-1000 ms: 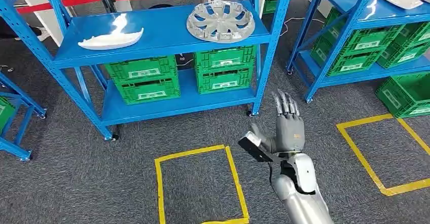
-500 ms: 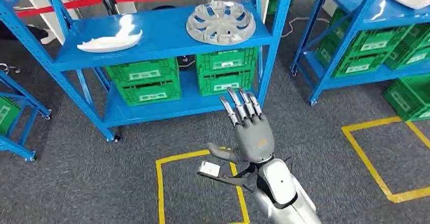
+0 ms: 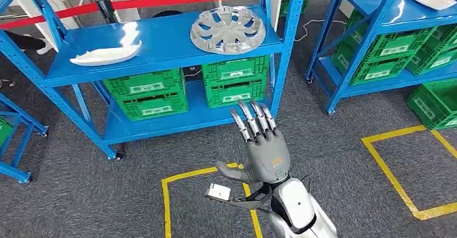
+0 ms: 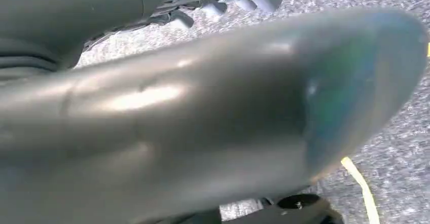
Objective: Take the parts from the cabinet and place them on the table.
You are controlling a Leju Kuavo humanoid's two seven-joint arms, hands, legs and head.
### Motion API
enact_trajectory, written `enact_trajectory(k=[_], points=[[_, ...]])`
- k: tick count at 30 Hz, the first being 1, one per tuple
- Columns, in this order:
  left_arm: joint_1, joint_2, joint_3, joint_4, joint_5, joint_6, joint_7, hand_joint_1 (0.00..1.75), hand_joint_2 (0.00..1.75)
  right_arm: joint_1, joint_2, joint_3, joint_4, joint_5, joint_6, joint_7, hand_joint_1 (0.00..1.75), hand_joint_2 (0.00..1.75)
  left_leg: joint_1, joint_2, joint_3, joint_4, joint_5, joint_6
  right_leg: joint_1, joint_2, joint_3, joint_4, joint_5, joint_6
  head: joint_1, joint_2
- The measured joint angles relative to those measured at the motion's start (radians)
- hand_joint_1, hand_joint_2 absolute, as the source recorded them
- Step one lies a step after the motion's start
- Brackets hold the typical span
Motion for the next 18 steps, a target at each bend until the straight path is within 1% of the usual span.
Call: enact_trajectory(k=[1,2,3,4,5,6,7,8,9,10,11,12,13,14,15,17,18], points=[[0.001,0.0,0.0,0.0,0.0,0.0,-0.002,0.0,0.0,0.002,0.0,0.0,0.0,0.0,0.0,0.0,0.0,0.0,-0.002,-0.002,0.0,-0.002,-0.003,0.003,-0.002,0.0,0.003,-0.006,-0.001,0.005,-0.002,0.0],[0.002,0.0,0.0,0.0,0.0,0.0,-0.003,0.0,0.0,0.003,0.0,0.001,-0.001,0.0,0.0,0.0,0.0,0.0,-0.003,-0.002,0.001,-0.006,-0.005,0.008,-0.002,-0.001,0.009,-0.015,-0.001,0.011,0.0,0.0],[0.002,-0.001,0.001,0.0,0.002,0.0,-0.005,0.0,0.0,0.003,0.0,0.001,-0.004,0.0,0.0,0.0,0.0,0.0,0.009,-0.002,0.013,-0.021,-0.002,0.013,0.002,-0.002,0.016,-0.018,-0.007,0.019,-0.001,0.0],[0.002,-0.001,0.001,0.0,0.002,0.0,-0.006,0.0,0.0,0.003,-0.001,0.001,-0.006,0.0,0.0,0.0,0.0,0.0,0.009,-0.002,0.025,-0.032,-0.003,0.018,0.0,-0.006,0.011,0.008,-0.014,0.022,0.001,0.0],[0.0,-0.001,0.001,0.0,0.002,0.0,-0.006,0.0,0.0,0.002,-0.002,0.001,-0.006,0.0,0.0,0.0,0.0,0.0,0.009,0.001,0.031,-0.035,-0.006,0.026,0.001,-0.007,-0.022,0.063,-0.04,0.025,0.003,0.0],[-0.002,-0.002,0.001,0.0,0.002,-0.001,-0.007,0.0,0.0,0.004,-0.002,0.001,-0.006,0.0,0.001,-0.001,0.0,0.0,0.009,0.001,0.035,-0.036,-0.01,0.031,0.001,-0.007,-0.072,0.146,-0.072,0.029,0.003,0.0],[-0.002,-0.002,0.001,0.0,0.002,-0.002,-0.007,0.0,0.0,0.009,-0.003,0.001,-0.006,0.0,0.003,-0.002,0.0,0.0,0.008,0.001,0.039,-0.035,-0.016,0.033,0.0,-0.007,-0.125,0.227,-0.098,0.032,0.003,0.0],[-0.002,-0.002,0.001,0.0,0.002,-0.003,-0.007,0.0,0.0,0.012,-0.005,0.001,-0.006,-0.001,0.007,-0.005,0.0,0.0,0.007,0.001,0.043,-0.034,-0.021,0.033,0.001,-0.007,-0.17,0.284,-0.106,0.033,0.003,0.0],[-0.001,-0.002,0.001,0.0,0.002,-0.004,-0.006,0.0,0.0,0.016,-0.006,0.001,-0.006,-0.002,0.009,-0.007,0.0,0.0,0.007,0.0,0.048,-0.032,-0.028,0.032,0.001,-0.007,-0.195,0.3,-0.087,0.034,0.003,0.0],[0.0,-0.002,0.001,0.0,0.002,-0.004,-0.006,0.0,0.0,0.017,-0.007,0.001,-0.006,-0.003,0.01,-0.008,0.0,0.0,0.007,-0.002,0.057,-0.031,-0.035,0.031,0.0,-0.007,-0.193,0.264,-0.041,0.032,0.003,0.0],[0.0,-0.002,0.001,0.0,0.002,-0.008,-0.006,0.0,0.0,0.017,-0.007,0.001,-0.006,-0.003,0.011,-0.011,0.0,0.0,0.007,-0.003,0.069,-0.029,-0.044,0.029,0.0,-0.008,-0.166,0.184,0.025,0.031,0.003,0.0],[0.0,-0.002,0.001,0.0,0.002,-0.01,-0.008,0.0,0.0,0.017,-0.007,0.002,-0.006,-0.004,0.012,-0.012,0.0,0.0,0.008,-0.003,0.081,-0.027,-0.053,0.026,0.0,-0.01,-0.131,0.092,0.082,0.028,0.004,0.0],[0.0,-0.002,0.001,0.0,0.002,-0.012,-0.009,0.0,0.0,0.017,-0.007,0.003,-0.006,-0.005,0.014,-0.013,0.0,0.0,0.007,-0.003,0.084,-0.026,-0.063,0.022,0.001,-0.013,-0.105,0.02,0.105,0.023,0.004,0.0],[-0.002,-0.002,0.001,0.0,0.002,-0.013,-0.01,0.0,0.0,0.016,-0.007,0.006,-0.006,-0.006,0.019,-0.015,0.0,0.0,-0.002,-0.004,0.08,-0.019,-0.073,0.013,0.005,-0.013,-0.094,0.006,0.087,0.018,0.004,0.0],[-0.002,0.0,0.001,0.0,0.002,-0.014,-0.011,0.0,0.0,0.015,-0.007,0.009,-0.006,-0.006,0.024,-0.015,0.0,0.0,0.001,-0.004,0.08,-0.027,-0.078,0.009,0.005,-0.011,-0.093,0.009,0.081,0.008,0.003,0.0],[-0.002,0.0,0.001,0.0,0.001,-0.016,-0.012,0.0,0.0,0.016,-0.007,0.01,-0.006,-0.008,0.025,-0.017,0.0,0.0,0.001,-0.002,0.09,-0.038,-0.086,0.0,0.009,-0.009,-0.091,0.006,0.073,-0.004,0.003,0.0],[-0.002,0.0,0.001,0.0,0.001,-0.016,-0.012,0.0,0.0,0.016,-0.006,0.011,-0.007,-0.009,0.027,-0.017,0.0,0.0,0.001,0.0,0.098,-0.037,-0.092,-0.007,0.003,-0.007,-0.082,-0.001,0.072,-0.011,0.002,0.0]])
